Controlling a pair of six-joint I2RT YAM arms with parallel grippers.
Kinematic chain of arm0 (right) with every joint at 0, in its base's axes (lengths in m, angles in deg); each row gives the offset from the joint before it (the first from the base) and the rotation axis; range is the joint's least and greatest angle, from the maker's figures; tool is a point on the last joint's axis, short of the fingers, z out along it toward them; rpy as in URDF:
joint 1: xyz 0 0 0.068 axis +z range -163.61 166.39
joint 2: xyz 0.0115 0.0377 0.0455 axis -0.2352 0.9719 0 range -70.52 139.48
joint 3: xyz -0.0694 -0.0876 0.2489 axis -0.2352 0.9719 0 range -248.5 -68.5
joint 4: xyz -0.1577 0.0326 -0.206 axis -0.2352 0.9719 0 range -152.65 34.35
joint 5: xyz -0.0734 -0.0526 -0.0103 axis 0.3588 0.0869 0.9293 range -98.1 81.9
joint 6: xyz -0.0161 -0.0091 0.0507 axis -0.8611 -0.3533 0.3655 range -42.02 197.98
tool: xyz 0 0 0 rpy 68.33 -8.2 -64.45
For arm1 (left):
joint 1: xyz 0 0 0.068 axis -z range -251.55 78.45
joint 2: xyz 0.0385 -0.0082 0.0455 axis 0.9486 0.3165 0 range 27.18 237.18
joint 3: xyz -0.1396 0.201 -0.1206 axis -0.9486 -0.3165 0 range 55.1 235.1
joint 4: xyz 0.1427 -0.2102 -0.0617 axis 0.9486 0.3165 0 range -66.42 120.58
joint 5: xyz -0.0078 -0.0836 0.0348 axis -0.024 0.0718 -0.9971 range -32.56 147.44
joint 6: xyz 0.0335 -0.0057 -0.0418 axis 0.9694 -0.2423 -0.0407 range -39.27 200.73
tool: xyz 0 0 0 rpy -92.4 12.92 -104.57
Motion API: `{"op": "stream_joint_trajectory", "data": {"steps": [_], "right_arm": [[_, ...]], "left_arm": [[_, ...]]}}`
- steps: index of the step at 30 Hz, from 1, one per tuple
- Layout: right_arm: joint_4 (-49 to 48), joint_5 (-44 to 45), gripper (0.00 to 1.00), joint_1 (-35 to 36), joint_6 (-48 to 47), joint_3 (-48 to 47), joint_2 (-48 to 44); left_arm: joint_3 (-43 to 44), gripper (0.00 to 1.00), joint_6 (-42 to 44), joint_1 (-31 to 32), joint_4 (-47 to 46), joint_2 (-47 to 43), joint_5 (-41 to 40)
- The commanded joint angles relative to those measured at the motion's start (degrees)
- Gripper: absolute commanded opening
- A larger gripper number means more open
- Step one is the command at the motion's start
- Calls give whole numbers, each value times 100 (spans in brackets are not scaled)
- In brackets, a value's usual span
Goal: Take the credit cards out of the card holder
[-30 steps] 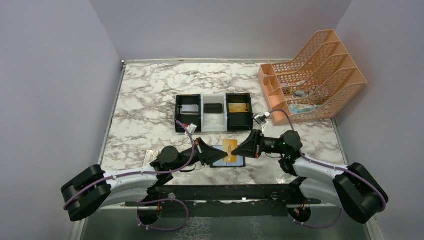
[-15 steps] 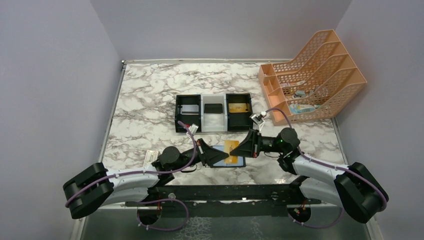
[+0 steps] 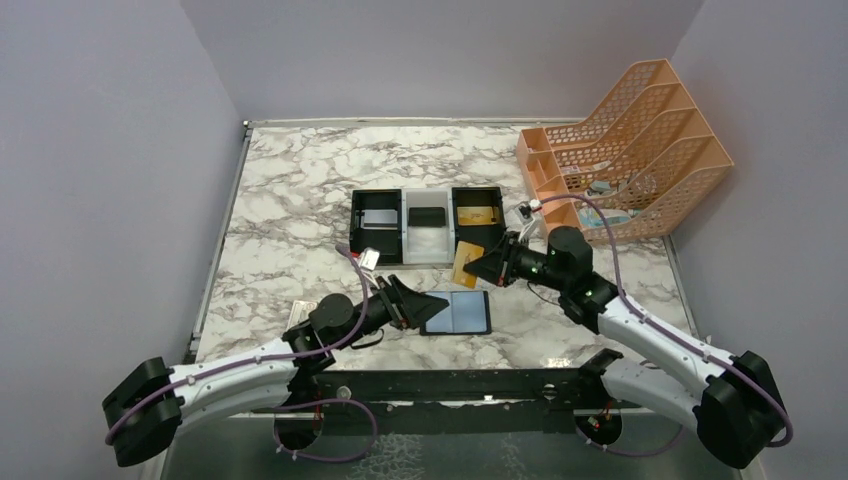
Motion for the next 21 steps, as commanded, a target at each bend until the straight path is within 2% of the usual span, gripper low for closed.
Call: {"op": "stream_joint_trajectory", "data": {"steps": [1,3,5,10,13,17,21], "right_arm": [[1620,2238,1,-20,-1476,-734,55],[1720,2858,1,-19,-2010,-1033,255],[1682,3325,1,-19,-2589,-1367,528],[1815,3690,1,-19,-4153,-2236,1675],[1461,4327,1,-21,-4812,-2295,1972],[1,4013,1,-19,-6318,-1673,2018],[509,3873,1,-16,-6941,-2104,2455]], "left_arm": [[315,93,401,-5,2092,-683,-968],[446,94,529,-5,2774,-849,-1188],[530,95,657,-12,3083,-926,-1303],[640,97,914,-9,3319,-847,-1315],[789,98,1081,-11,3612,-667,-1311],[1126,99,1284,-11,4309,-416,-1505],[1260,99,1416,-14,4486,-217,-1493]]}}
